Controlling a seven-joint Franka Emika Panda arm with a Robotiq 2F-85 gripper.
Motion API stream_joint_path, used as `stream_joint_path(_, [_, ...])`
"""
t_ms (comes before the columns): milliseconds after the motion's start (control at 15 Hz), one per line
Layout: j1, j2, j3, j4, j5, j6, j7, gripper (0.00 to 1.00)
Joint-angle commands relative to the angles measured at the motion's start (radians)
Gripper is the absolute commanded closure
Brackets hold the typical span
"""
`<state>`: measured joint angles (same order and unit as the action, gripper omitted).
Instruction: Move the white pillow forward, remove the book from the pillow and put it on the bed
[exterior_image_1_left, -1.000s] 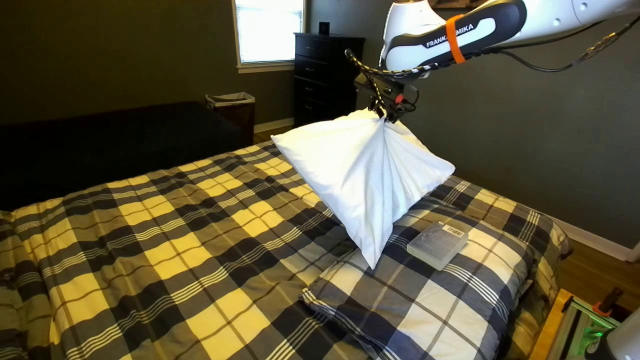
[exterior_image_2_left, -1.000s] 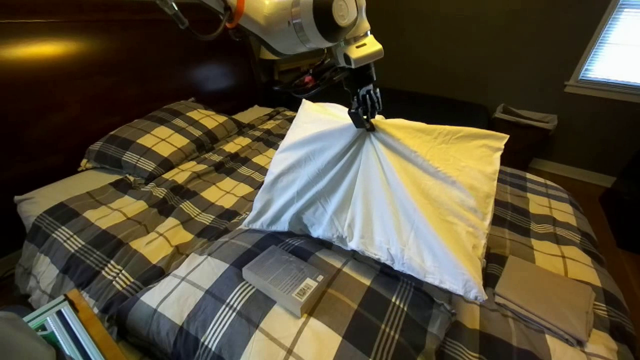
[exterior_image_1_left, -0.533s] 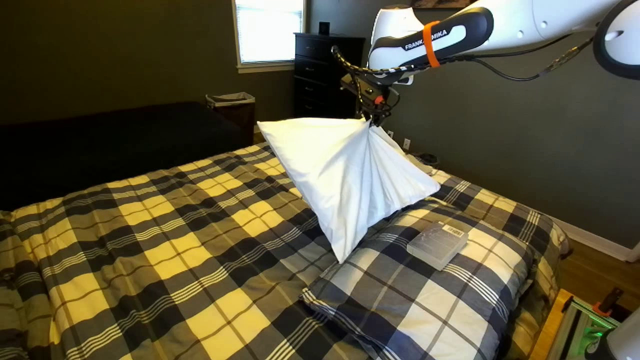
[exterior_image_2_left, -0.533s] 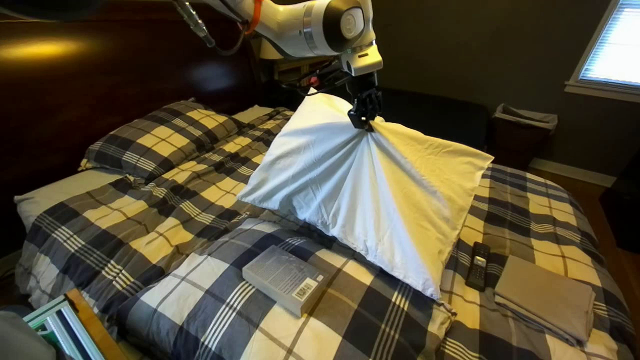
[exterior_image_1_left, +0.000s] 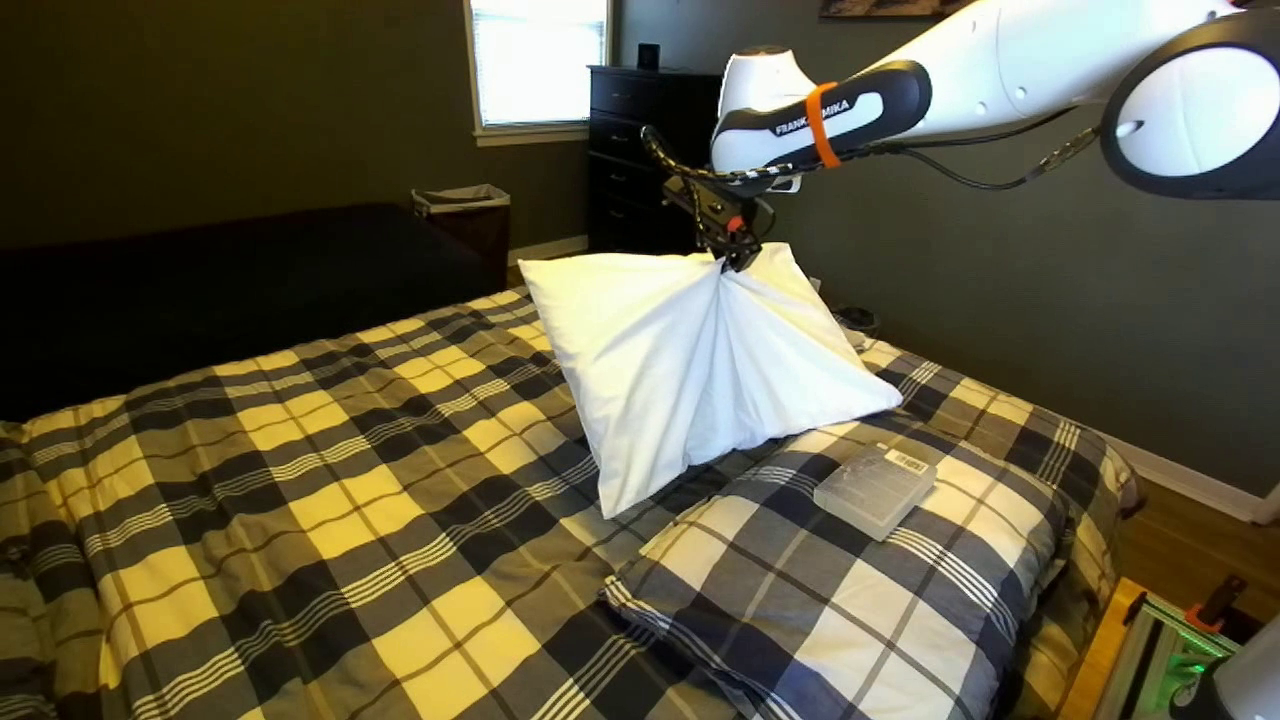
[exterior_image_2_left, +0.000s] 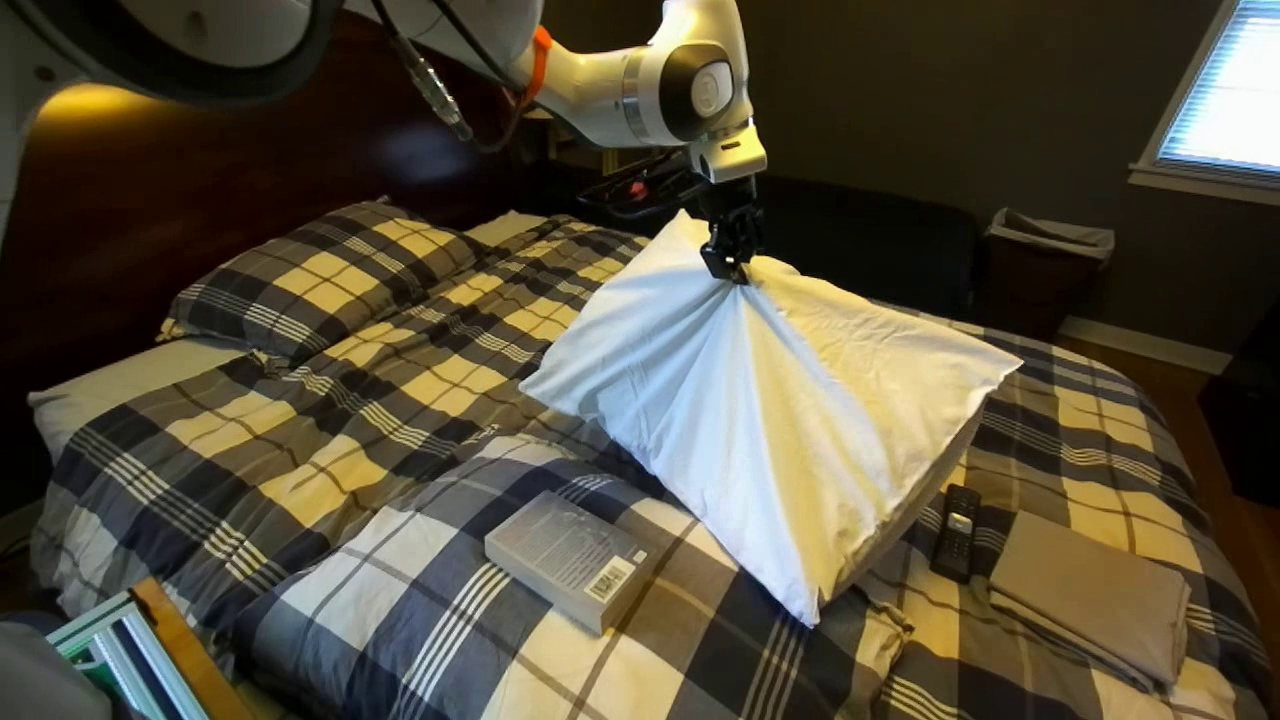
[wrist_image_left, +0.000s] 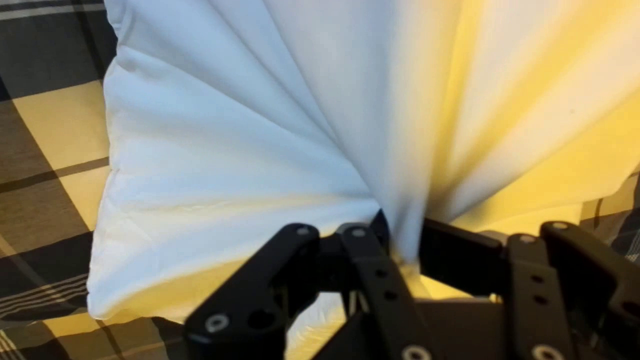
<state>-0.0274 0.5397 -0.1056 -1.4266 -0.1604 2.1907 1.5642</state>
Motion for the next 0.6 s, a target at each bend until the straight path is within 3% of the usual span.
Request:
stream_joint_path(0, [0.022,0.059,-0.031,0.084,-0.001,-0.013,-0.028,1.00])
stream_joint_path(533, [0.041,0.116,-0.064,0.136,-0.026,0.001,-0.089,1.00])
